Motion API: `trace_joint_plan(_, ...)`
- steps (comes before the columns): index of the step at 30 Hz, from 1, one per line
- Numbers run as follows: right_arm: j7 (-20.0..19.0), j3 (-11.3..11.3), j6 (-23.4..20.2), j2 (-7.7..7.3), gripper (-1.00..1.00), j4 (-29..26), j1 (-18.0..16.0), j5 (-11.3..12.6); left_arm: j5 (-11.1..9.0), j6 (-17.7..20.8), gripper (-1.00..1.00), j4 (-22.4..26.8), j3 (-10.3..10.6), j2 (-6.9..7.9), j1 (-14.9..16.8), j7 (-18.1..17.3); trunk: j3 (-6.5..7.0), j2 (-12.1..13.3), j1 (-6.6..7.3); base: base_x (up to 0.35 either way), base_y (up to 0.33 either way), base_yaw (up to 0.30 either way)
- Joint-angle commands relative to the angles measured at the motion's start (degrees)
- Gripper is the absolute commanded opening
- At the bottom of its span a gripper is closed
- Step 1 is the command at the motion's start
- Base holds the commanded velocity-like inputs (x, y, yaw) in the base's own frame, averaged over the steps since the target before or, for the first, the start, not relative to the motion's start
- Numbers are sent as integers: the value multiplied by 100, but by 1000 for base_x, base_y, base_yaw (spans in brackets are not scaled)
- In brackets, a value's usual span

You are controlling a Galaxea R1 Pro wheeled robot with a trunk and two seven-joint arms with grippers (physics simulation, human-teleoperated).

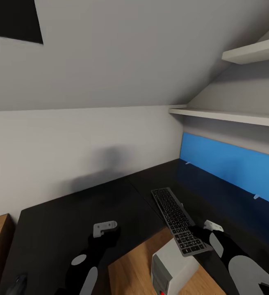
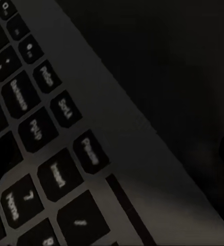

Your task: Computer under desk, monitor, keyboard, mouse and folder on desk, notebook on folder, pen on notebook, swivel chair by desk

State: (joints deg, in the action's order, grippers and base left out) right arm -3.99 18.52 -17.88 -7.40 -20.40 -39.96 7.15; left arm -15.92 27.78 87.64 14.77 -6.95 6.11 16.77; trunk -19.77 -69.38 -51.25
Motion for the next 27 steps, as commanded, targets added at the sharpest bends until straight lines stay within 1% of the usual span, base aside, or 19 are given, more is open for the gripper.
trace_joint_plan(1,-18,30,-32,2,100,-8,-3,32,-61,17,100,7,8,1,5,54,-7,-5,0,-24,13,0)
trace_joint_plan(8,-23,26,-27,10,100,-12,-3,32,-61,16,100,3,8,1,5,54,-7,-5,0,-107,95,0)
trace_joint_plan(19,-48,-4,-5,32,100,-27,-3,32,-61,16,100,-1,8,1,5,54,-7,-5,0,-7,6,0)
trace_joint_plan(27,-185,-6,26,37,100,-39,-3,32,-62,17,100,-2,8,1,5,54,-7,-5,0,0,0,0)
